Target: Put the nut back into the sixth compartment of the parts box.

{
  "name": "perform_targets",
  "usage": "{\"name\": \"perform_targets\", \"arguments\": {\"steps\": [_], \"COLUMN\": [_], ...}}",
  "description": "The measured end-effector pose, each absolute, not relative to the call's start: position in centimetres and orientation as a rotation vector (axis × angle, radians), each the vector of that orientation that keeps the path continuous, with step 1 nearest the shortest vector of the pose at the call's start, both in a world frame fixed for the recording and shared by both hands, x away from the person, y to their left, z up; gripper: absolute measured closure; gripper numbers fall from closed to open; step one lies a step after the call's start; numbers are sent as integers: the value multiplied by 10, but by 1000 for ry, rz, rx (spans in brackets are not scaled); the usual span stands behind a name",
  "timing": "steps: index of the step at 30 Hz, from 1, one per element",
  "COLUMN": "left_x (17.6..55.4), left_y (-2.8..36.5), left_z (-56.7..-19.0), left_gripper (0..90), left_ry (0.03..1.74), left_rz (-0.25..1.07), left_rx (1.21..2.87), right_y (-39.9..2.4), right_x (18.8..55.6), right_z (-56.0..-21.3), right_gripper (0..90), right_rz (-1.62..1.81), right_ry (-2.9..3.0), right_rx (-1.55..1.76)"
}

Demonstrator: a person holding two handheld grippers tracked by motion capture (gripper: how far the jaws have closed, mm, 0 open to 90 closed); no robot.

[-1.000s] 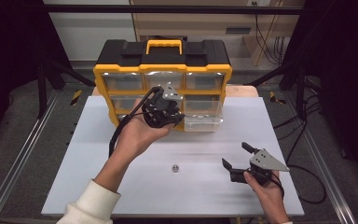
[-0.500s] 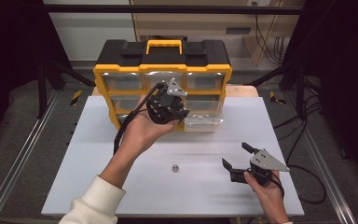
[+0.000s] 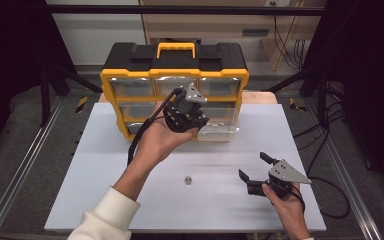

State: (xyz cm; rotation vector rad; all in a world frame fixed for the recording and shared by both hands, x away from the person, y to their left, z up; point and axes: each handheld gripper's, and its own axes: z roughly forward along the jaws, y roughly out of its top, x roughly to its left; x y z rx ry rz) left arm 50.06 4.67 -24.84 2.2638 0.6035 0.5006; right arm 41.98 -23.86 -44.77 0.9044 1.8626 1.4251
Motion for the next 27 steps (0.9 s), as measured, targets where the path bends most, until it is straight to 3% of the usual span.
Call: {"name": "perform_targets", "arguments": {"steps": [27], "left_x": [510], "left_y": [19], "left_z": [-254], "left_gripper": [696], "left_ry": [587], "left_rz": [498], "left_rx": [2251], "right_y": [-237], "right_x": [420], "right_z": [-448], "right_gripper": [73], "right_rz": [1422], "right_ry": [1874], "right_rx": [892]}}
